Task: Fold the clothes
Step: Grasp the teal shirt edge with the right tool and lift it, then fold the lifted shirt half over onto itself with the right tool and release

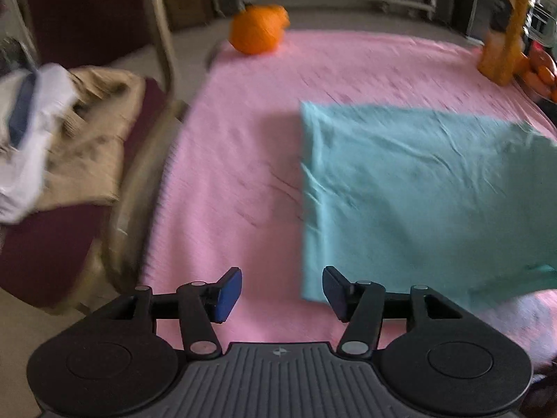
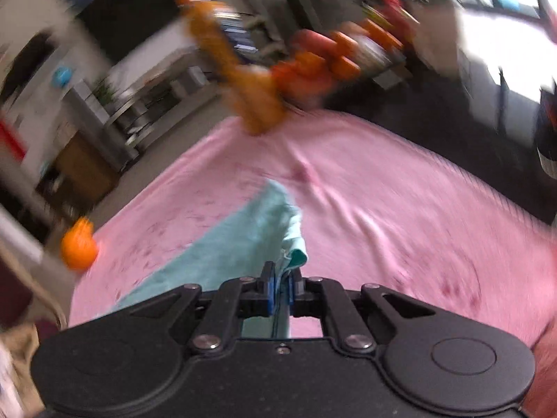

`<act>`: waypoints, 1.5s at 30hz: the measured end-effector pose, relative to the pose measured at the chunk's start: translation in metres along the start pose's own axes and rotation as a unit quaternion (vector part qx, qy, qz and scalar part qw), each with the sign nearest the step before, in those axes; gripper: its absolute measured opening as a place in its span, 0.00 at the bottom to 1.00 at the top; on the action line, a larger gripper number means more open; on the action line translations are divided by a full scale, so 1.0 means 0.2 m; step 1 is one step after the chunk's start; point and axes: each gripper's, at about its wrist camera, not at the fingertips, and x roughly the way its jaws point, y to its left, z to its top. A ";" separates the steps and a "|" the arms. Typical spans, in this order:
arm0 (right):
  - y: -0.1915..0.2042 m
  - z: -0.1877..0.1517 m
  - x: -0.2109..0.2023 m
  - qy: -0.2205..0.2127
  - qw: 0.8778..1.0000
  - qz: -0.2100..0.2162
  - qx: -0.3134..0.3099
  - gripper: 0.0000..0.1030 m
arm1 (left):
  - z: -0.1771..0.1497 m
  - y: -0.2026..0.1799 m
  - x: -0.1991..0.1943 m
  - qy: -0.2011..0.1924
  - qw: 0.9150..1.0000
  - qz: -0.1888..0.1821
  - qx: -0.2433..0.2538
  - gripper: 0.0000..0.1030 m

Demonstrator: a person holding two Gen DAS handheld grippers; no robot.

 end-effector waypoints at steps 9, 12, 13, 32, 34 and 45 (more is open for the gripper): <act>0.70 -0.19 0.01 -0.030 0.971 0.065 -0.227 0.07 | 0.13 0.22 -0.04 0.006 0.996 -0.029 -0.078 0.21; 0.93 -0.34 0.05 -0.022 0.949 0.112 -0.295 0.07 | 0.12 0.30 -0.05 0.004 0.995 -0.017 -0.097 0.21; 0.99 -0.40 0.07 -0.017 0.938 0.125 -0.322 0.07 | 0.11 0.31 -0.05 0.005 0.995 -0.011 -0.099 0.21; 1.09 -0.71 0.17 0.053 0.910 0.229 -0.341 0.06 | 0.04 0.43 0.04 0.047 0.983 -0.022 -0.174 0.24; 1.10 -0.74 0.15 0.047 0.903 0.235 -0.356 0.06 | 0.03 0.43 0.03 0.046 0.983 -0.022 -0.178 0.24; 1.17 -0.86 0.18 0.091 0.855 0.246 -0.448 0.07 | 0.03 0.41 0.04 0.042 0.984 -0.026 -0.172 0.24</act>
